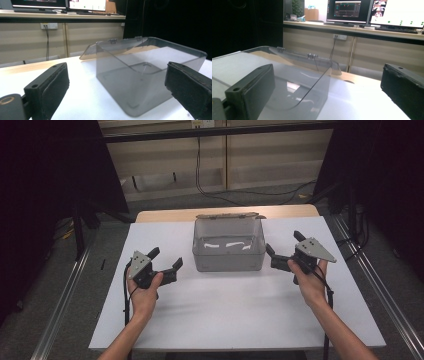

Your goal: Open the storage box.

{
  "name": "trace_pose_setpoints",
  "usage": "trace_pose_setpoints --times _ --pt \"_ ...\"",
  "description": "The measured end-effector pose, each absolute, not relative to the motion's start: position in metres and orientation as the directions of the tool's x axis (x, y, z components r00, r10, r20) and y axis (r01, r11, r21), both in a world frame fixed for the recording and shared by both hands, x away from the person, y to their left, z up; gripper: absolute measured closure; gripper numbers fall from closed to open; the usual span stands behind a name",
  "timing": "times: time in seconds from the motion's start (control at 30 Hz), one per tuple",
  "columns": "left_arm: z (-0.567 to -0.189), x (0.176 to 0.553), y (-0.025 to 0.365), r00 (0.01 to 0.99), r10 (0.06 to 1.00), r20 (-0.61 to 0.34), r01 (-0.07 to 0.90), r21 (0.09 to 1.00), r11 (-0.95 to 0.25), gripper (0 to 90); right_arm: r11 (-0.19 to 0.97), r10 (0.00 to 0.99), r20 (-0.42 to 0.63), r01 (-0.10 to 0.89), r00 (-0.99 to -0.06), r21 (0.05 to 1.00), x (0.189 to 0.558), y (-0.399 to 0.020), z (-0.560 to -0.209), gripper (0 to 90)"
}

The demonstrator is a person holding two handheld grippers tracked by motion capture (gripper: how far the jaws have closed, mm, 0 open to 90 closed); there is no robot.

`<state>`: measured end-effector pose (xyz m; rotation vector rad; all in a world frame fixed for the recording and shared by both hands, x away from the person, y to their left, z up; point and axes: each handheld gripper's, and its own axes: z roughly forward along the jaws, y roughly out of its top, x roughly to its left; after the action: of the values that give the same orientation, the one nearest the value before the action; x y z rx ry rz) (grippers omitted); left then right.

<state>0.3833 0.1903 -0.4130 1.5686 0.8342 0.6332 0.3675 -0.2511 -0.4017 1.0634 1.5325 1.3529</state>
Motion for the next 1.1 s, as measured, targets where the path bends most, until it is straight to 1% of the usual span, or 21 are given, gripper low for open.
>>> trace_pose_setpoints --times 0.17,0.23,0.27,0.3,0.5,0.77,1.1 --pt "-0.418 0.372 0.196 0.581 0.812 -0.063 0.177 0.983 -0.051 5.2 0.066 0.952 -0.041 0.073 -0.304 0.995 0.355 -0.253 -0.406 0.0" --pt "-0.42 0.366 0.198 0.576 0.813 -0.084 0.199 0.979 -0.04 4.9 0.07 0.951 -0.045 0.073 -0.306 0.995 0.351 -0.254 -0.408 0.0" --pt "-0.421 0.363 0.198 0.572 0.816 -0.082 0.189 0.981 -0.035 4.9 0.075 0.951 -0.049 0.073 -0.307 0.995 0.349 -0.254 -0.409 0.0" --pt "-0.421 0.36 0.2 0.572 0.818 -0.061 0.183 0.982 -0.055 4.7 0.071 0.951 -0.042 0.081 -0.307 0.994 0.344 -0.255 -0.412 0.0" --pt "-0.426 0.345 0.209 0.564 0.822 -0.081 0.204 0.978 -0.043 4.6 0.074 0.952 -0.047 0.079 -0.302 0.994 0.333 -0.258 -0.416 0.0" --pt "-0.431 0.33 0.222 0.557 0.828 -0.068 0.198 0.979 -0.053 4.6 0.085 0.953 -0.059 0.075 -0.297 0.994 0.316 -0.263 -0.42 0.0" --pt "-0.435 0.315 0.233 0.517 0.853 -0.075 0.206 0.978 -0.039 4.3 0.056 0.96 -0.028 0.096 -0.279 0.994 0.29 -0.274 -0.425 0.0"
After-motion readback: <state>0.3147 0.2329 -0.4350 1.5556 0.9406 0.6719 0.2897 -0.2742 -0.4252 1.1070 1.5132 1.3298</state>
